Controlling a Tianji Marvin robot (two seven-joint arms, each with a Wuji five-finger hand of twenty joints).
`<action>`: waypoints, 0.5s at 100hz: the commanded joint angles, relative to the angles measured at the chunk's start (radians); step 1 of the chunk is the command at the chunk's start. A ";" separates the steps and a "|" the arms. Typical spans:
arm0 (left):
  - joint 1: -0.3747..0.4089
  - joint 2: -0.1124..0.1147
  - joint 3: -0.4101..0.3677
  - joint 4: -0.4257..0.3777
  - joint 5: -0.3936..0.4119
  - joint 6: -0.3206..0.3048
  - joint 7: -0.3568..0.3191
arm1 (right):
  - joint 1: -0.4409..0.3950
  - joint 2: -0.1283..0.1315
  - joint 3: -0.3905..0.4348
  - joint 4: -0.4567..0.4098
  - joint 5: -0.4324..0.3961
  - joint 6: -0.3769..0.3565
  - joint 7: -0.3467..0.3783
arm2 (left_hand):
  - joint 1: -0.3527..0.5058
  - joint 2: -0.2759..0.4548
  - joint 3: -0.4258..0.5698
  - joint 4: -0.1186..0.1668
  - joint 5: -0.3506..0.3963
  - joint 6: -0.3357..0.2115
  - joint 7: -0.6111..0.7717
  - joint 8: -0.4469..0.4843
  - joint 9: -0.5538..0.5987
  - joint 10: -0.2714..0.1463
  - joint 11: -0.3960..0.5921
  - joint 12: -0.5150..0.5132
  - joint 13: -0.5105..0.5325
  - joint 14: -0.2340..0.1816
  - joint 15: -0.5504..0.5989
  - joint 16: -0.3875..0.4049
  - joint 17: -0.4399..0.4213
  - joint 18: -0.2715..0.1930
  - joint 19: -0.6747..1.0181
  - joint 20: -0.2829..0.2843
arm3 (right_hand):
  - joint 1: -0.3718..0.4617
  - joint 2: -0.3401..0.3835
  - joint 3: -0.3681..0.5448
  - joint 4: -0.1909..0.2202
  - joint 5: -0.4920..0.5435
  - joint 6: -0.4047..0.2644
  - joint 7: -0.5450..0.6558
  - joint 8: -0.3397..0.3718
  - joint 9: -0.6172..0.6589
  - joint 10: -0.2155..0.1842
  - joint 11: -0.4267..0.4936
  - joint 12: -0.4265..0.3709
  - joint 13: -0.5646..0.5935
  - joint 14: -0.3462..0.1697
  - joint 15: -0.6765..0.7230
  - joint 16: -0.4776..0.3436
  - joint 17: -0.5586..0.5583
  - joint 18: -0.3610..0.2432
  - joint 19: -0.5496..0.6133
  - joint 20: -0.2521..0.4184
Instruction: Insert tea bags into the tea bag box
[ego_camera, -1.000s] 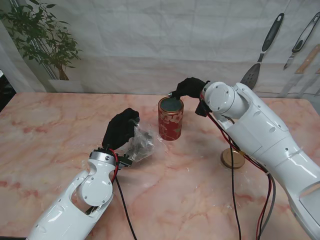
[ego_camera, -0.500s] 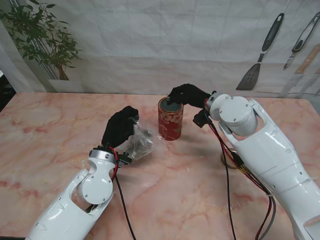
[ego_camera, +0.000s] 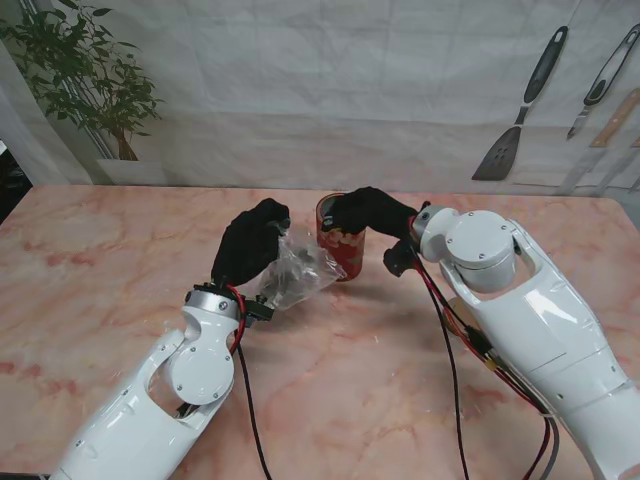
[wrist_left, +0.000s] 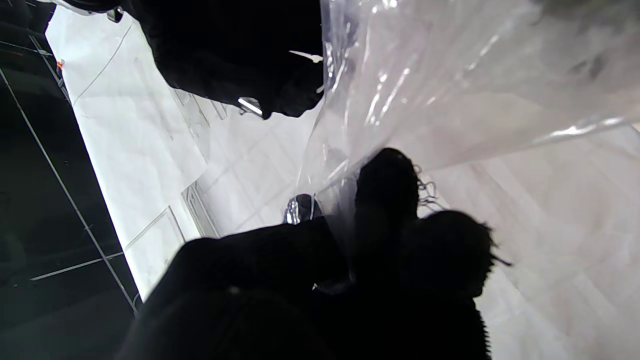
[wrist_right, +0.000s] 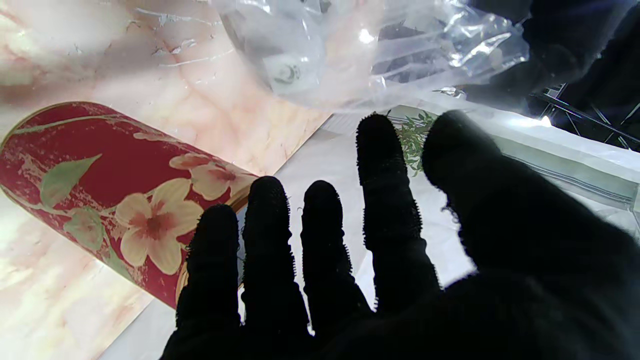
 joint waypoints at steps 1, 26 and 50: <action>-0.013 -0.004 0.006 -0.016 0.001 0.000 -0.010 | -0.016 -0.005 -0.004 -0.015 0.008 0.005 0.010 | 0.104 -0.022 0.102 -0.007 0.003 0.013 -0.008 0.006 0.025 -0.034 0.039 0.023 0.034 0.073 0.059 0.012 0.026 -0.150 0.067 0.020 | 0.035 -0.001 -0.008 -0.029 0.030 0.004 0.025 -0.030 0.017 0.002 0.032 0.015 0.014 0.007 0.035 0.018 -0.003 0.011 0.036 0.004; -0.047 -0.012 0.043 0.004 0.005 0.003 0.006 | -0.044 0.000 -0.002 -0.035 0.041 0.030 0.035 | 0.101 -0.018 0.103 -0.006 0.001 0.009 -0.008 0.009 0.023 -0.038 0.042 0.021 0.034 0.067 0.058 0.010 0.026 -0.156 0.068 0.019 | 0.087 0.037 -0.034 -0.035 0.039 -0.008 0.075 -0.095 0.026 0.004 0.056 0.035 0.016 0.010 0.036 0.023 -0.006 0.011 0.041 0.002; -0.074 -0.021 0.070 0.031 0.002 -0.001 0.025 | -0.063 -0.001 0.009 -0.012 0.123 0.040 0.074 | 0.103 -0.008 0.090 -0.006 -0.005 0.000 -0.005 0.011 0.014 -0.049 0.043 0.023 0.022 0.063 0.041 0.003 0.022 -0.154 0.047 0.011 | 0.118 0.051 -0.056 -0.036 0.033 -0.010 0.085 -0.122 0.000 0.011 0.065 0.045 -0.015 0.009 0.026 0.020 -0.031 0.002 0.030 -0.002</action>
